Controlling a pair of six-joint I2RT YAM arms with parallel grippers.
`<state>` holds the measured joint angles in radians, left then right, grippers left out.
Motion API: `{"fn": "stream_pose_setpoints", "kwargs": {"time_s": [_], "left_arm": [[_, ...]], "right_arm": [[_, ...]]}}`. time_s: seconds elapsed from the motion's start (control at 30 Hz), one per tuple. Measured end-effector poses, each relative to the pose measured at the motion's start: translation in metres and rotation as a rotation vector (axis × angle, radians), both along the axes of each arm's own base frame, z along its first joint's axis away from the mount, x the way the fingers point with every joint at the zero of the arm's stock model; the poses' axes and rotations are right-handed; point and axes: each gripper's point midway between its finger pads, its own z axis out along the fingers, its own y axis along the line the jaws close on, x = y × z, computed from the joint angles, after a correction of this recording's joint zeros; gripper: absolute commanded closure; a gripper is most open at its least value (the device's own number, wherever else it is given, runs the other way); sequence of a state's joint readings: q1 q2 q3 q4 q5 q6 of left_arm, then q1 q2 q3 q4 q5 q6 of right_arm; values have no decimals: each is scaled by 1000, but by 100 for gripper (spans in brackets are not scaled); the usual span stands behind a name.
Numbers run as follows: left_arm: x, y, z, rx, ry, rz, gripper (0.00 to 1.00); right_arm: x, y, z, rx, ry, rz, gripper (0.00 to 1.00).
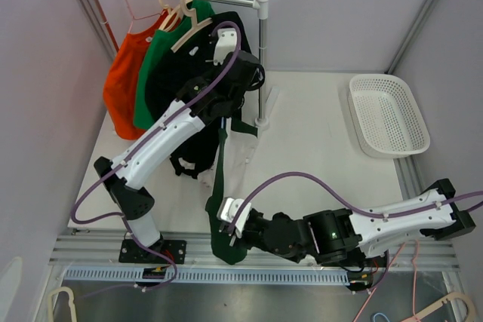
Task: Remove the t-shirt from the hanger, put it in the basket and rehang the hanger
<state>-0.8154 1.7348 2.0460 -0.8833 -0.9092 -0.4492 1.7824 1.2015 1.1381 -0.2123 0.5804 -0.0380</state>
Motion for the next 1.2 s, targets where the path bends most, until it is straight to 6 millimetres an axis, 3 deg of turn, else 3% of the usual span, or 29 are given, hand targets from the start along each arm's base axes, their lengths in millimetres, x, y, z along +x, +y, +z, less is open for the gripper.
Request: {"fn": "stream_pose_setpoints", "kwargs": {"time_s": [0.27,0.37,0.6,0.73,0.77,0.83,0.97,1.2], "left_arm": [[1,-6,-13,-6,28,-13,99],[1,-7,-13,-10,30,-18,99],[5,-11,20,-60,-4,-47,99],[14,-1,44,-142,-61,-50,99],[14,3,48,-154,-65,-51,99],[8,9,52,-171,-69,-59,99],[-21,17,53,-180,-69,-125,99],[-73,36,69,-235,-133,-287,99]], "right_arm": [[-11,-18,35,11,-78,25,100],[-12,-20,38,14,-81,35,100],[-15,-15,22,3,-54,51,87],[-30,-7,-9,-25,33,143,64],[-25,-6,-16,-34,47,139,41],[-9,-5,-28,-30,91,115,32],[30,-14,-21,21,140,32,28],[115,-43,37,229,194,-186,25]]}}
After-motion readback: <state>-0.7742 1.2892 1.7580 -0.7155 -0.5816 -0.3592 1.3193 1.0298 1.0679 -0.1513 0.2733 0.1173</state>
